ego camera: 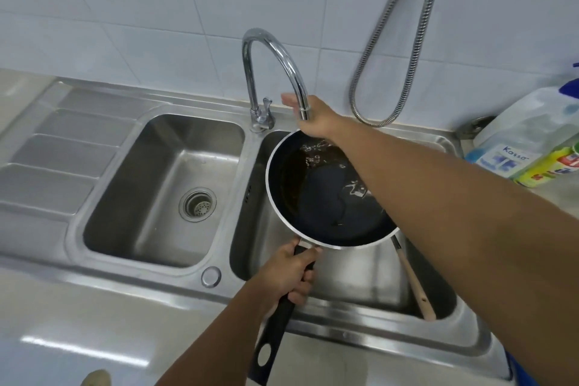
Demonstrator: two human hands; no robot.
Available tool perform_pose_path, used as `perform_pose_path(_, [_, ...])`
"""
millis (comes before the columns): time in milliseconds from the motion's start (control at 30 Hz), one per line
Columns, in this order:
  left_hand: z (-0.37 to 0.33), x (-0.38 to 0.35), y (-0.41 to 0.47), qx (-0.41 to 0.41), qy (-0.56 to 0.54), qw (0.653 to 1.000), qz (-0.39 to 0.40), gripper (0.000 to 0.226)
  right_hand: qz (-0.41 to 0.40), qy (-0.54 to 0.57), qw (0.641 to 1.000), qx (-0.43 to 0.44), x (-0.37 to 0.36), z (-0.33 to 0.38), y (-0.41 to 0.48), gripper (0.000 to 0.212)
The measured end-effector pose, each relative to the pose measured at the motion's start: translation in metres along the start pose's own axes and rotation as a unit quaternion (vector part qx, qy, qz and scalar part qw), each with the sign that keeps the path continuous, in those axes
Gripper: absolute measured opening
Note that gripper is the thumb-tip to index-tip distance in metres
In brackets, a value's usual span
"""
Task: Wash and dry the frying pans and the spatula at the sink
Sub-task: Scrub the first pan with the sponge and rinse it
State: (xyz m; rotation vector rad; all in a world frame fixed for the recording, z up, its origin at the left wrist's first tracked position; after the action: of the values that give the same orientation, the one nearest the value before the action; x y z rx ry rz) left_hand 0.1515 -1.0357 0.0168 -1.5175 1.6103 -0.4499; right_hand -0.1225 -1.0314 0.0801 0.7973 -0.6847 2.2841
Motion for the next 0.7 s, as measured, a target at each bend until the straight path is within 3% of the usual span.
perform_pose_path(133, [0.004, 0.015, 0.004, 0.005, -0.009, 1.000, 0.010, 0.017, 0.053, 0.162, 0.985, -0.006, -0.012, -0.001, 0.018, 0.057])
perform_pose_path(200, [0.005, 0.020, 0.007, 0.004, -0.003, 1.000, 0.010, 0.019, 0.079, 0.191, 0.978, 0.005, -0.009, -0.007, 0.022, 0.065])
perform_pose_path(400, [0.006, 0.028, 0.019, 0.006, 0.005, 1.000, 0.002, 0.039, 0.178, 0.137, 0.974, 0.024, 0.004, -0.007, 0.023, 0.087])
perform_pose_path(500, [0.006, 0.027, 0.021, 0.006, 0.004, 1.000, 0.004, 0.036, 0.229, 0.115, 0.966, 0.037, 0.005, -0.013, 0.028, 0.093])
perform_pose_path(700, [0.004, 0.025, 0.020, 0.003, 0.006, 1.000, 0.013, 0.032, 0.239, 0.073, 0.968, 0.034, 0.001, -0.004, 0.027, 0.090])
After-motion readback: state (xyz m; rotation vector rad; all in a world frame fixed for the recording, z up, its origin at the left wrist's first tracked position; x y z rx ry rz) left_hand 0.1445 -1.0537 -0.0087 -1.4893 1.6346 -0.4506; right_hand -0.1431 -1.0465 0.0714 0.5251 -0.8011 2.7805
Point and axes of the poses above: each hand's wrist, its own y-axis towards the middle knuckle, its own x-axis out of the back of the hand, z = x × y, the point moved 2 cm from there along y, towards the middle knuckle, and after that the axes turned 4 degrees about z, right-handed, at the moved point
